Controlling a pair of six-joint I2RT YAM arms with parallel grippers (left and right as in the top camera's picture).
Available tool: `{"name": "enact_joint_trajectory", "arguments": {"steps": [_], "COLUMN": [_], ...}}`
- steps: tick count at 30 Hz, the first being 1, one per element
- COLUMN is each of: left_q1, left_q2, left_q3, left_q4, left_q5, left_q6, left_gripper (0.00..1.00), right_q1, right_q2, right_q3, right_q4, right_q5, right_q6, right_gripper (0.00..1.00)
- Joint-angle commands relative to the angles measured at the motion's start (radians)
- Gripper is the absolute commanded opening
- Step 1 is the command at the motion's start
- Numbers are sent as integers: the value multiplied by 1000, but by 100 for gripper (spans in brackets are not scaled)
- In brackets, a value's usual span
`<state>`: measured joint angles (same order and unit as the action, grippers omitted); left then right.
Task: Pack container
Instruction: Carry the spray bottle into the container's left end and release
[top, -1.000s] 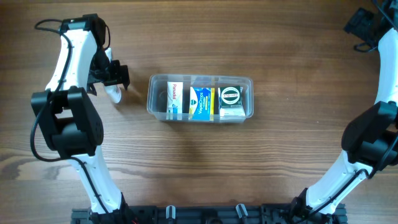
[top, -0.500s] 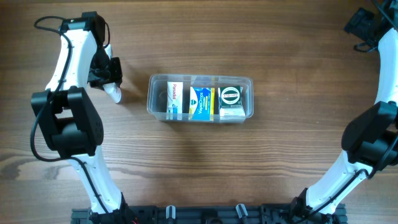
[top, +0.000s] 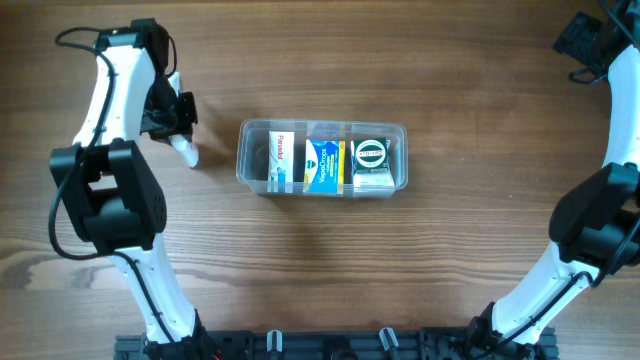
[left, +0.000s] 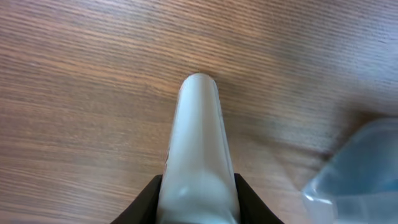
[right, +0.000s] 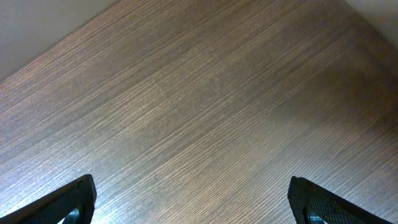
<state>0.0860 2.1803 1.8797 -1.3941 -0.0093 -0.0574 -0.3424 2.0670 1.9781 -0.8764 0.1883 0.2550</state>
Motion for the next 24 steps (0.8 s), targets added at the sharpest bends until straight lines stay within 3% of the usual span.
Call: {"name": "enact_joint_trajectory", "arguments": {"steps": [1,12,24], "left_q1": [0,-212,-364], "left_q2": [-41,-317,-293], "left_q3": [98,137,133], "left_q4": [-28,-69,-143], "left_q5": [108,117,76], "left_q6": [-2,-55,-134], "left_gripper": [22,24,28], "right_q1": [3,3,3], "right_q2": [4,4,4], "right_q3": [10,10,10], "right_q4": [2,2,2], "right_q5": [14,14,14], "right_q6": [-17,-16,-16], "right_gripper": [100,100,100]}}
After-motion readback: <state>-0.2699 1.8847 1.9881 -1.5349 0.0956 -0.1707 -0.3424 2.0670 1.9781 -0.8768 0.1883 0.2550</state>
